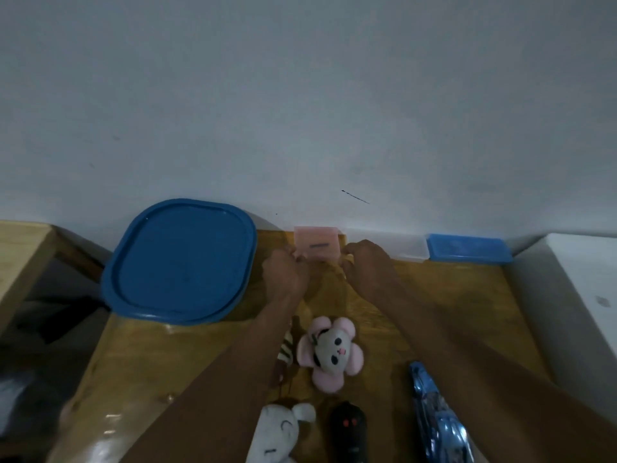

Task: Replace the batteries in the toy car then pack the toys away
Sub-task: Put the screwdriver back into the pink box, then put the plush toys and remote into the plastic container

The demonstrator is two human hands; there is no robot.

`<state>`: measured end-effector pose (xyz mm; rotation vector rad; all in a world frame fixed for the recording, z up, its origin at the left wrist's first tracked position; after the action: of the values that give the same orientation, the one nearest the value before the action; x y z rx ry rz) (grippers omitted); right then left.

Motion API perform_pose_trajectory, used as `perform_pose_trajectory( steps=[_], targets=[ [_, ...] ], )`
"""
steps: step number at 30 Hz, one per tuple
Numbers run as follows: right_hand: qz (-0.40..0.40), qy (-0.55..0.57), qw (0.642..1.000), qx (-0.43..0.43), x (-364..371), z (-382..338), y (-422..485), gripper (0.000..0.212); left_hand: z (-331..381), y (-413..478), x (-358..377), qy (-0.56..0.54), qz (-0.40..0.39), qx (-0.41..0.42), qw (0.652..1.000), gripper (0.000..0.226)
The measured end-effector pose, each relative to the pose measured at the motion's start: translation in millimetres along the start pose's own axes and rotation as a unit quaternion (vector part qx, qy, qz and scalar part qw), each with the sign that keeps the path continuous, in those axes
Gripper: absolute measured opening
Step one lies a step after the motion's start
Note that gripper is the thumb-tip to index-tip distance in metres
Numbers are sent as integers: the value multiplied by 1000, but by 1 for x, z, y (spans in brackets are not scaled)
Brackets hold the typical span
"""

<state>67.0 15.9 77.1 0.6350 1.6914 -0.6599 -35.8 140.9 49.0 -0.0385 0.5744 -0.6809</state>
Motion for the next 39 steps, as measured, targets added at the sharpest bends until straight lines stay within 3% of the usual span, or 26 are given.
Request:
perform_pose_trajectory(
  steps=[4,11,20,22,24,29,34,39],
  targets=[
    [20,43,999,1,-18,-7,-32,27,18,-34,-19,5,13,44,999,25],
    [43,123,991,-11,-40,-40,-80,36,32,-107,-90,12,106,93,990,29],
    [30,182,982,-38,-32,-120,-97,28,-12,-116,-209,84,170,58,980,37],
    [26,178,983,-24,-27,-132,-84,17,-19,-102,-228,91,171,47,980,38],
    [21,179,984,3,-19,-143,-68,21,-30,-81,-242,97,167,33,981,40],
    [-37,184,977,105,20,-164,-28,30,-59,-12,-262,134,101,17,986,42],
    [-49,228,956,176,38,-178,-3,38,-82,48,-260,194,-37,-37,980,67],
    [-69,148,963,212,38,-185,12,36,-90,74,-249,231,-96,-45,967,80]
  ],
)
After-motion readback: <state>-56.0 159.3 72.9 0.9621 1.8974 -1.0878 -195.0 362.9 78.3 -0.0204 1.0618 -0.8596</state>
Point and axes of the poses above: each hand's wrist, its own y-axis towards the middle knuckle, its own x-axis out of the palm, z = x × y, the point moved 7 cm from there along y, towards the middle knuckle, and after that the axes turned 8 degrees about -y, right-handed, at the moved point
